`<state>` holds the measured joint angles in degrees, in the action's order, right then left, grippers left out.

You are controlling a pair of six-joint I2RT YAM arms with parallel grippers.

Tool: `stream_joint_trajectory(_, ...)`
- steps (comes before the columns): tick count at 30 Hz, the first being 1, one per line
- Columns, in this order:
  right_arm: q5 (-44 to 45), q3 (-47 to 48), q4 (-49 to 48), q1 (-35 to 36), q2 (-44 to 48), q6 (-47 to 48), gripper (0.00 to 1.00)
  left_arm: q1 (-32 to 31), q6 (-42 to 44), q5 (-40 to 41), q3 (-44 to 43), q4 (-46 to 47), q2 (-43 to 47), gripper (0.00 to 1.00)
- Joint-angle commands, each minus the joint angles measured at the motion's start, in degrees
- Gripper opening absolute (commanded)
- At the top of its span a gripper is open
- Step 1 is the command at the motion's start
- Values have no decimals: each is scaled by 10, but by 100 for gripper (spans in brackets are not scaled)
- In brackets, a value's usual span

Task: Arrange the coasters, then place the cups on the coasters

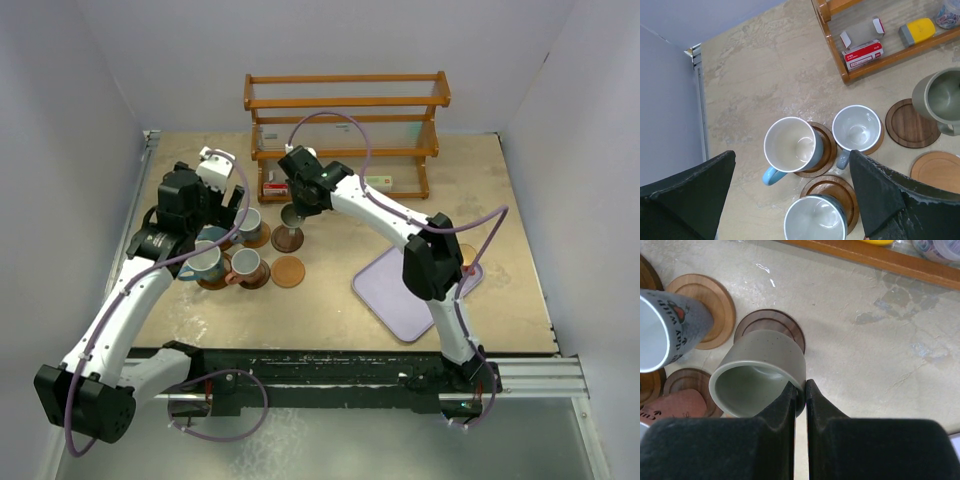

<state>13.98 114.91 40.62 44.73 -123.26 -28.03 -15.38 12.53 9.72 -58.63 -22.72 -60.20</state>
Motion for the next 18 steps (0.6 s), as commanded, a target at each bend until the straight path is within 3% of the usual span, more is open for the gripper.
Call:
stream_joint_trajectory(1,5,49,10,2,-5,-43,0,3,-6,2,8,31,22,92)
stream_joint_trajectory(18,-54,81,36,3,-70,-61,2,4,4,18,0,25,38,91)
